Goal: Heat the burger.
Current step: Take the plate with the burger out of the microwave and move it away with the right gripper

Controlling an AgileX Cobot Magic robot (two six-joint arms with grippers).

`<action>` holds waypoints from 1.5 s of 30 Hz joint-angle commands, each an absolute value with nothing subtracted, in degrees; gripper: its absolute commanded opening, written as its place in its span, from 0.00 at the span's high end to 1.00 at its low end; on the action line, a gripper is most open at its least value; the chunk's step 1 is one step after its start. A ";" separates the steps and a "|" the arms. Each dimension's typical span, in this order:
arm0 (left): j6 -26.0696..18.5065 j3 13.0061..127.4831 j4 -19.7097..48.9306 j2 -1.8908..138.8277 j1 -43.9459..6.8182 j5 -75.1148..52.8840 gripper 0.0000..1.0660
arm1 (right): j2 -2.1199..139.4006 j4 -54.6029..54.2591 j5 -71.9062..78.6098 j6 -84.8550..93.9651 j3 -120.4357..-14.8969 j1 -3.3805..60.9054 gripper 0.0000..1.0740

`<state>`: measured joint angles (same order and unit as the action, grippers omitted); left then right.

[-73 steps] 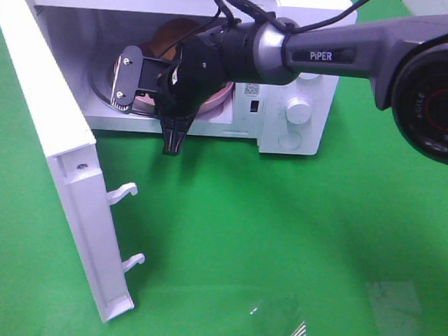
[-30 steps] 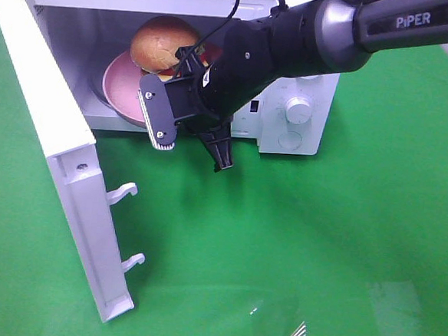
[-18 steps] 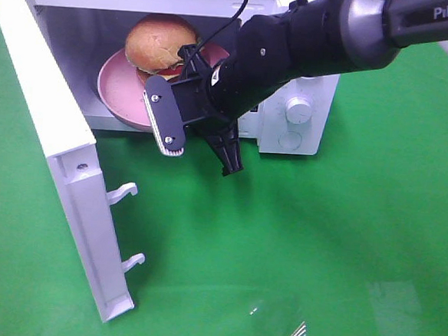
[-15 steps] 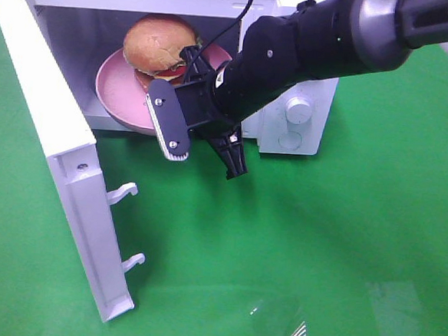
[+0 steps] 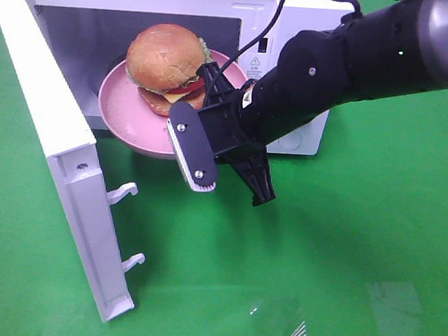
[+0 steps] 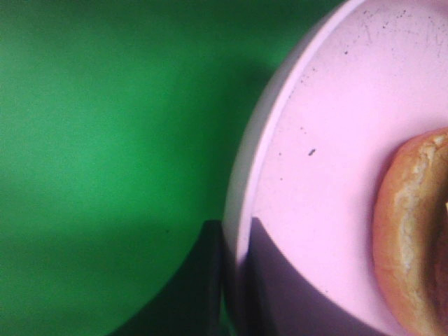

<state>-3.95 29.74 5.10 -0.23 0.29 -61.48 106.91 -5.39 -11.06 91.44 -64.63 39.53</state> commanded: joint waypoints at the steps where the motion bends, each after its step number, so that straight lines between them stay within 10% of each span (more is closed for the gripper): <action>1: -3.67 29.68 5.50 -1.20 0.40 -61.31 0.09 | 103.53 -6.13 -6.65 90.47 -62.85 38.96 1.00; 45: -3.67 29.68 5.50 -1.20 0.40 -61.31 0.09 | 71.16 6.70 -11.80 63.43 -32.03 43.66 1.00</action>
